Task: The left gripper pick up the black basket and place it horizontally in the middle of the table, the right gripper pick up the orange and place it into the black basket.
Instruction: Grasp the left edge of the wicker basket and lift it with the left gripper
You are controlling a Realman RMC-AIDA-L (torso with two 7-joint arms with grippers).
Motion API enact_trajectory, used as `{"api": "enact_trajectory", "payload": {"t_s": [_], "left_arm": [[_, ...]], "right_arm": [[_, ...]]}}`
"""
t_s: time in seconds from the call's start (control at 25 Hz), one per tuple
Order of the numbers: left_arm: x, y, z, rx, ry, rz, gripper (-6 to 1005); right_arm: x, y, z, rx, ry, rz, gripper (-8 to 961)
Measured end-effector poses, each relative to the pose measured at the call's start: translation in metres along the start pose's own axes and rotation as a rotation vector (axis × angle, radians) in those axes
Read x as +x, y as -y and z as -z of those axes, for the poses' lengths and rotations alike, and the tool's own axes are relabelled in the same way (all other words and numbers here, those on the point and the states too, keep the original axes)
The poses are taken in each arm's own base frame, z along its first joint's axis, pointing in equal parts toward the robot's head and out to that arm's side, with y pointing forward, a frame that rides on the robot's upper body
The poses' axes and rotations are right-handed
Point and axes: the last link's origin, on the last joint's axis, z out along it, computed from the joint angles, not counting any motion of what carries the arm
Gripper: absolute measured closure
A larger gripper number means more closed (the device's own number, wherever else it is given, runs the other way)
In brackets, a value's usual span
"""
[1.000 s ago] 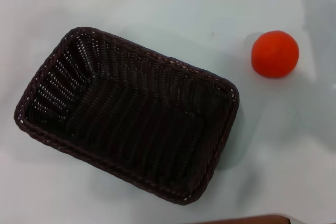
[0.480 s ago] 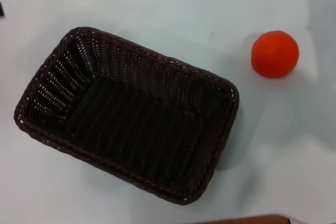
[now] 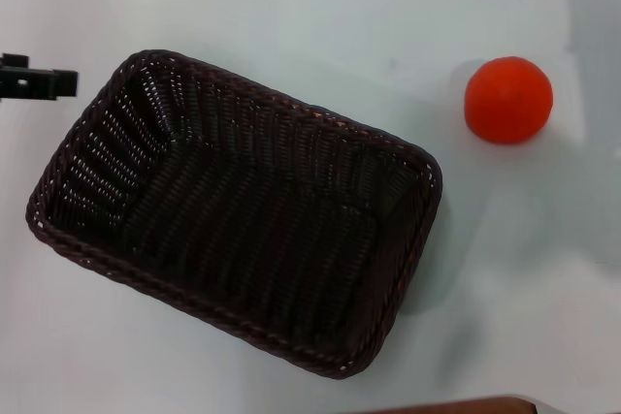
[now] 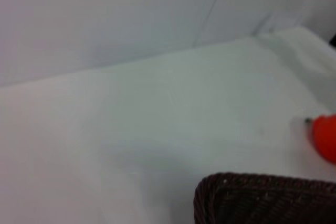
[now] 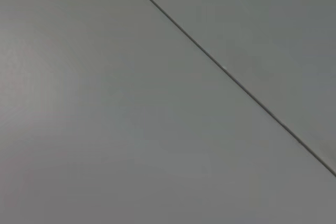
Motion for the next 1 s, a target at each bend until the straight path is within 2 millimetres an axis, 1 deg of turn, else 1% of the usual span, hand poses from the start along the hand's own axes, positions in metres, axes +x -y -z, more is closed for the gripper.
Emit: {"api": "enact_trajectory", "payload": {"t_s": [0.2,0.4,0.64,1.0], "left_arm": [[0.006,-0.007,-0.014,0.014,0.079,-0.041,231],[0.006,-0.008,-0.022,0.039,0.136,-0.021,233],[0.003,-0.011,-0.032,0.055,0.201,-0.011,235],[-0.003,-0.009,-0.049,0.040,0.230,0.001,239]], "right_arm": [[0.001,-0.001,0.000,-0.006,-0.006,-0.003,114],[0.001,-0.002,0.001,-0.014,-0.011,-0.007,114],[0.001,-0.002,0.001,-0.014,-0.011,-0.008,115],[0.001,-0.002,-0.001,-0.022,-0.012,-0.011,114]]}}
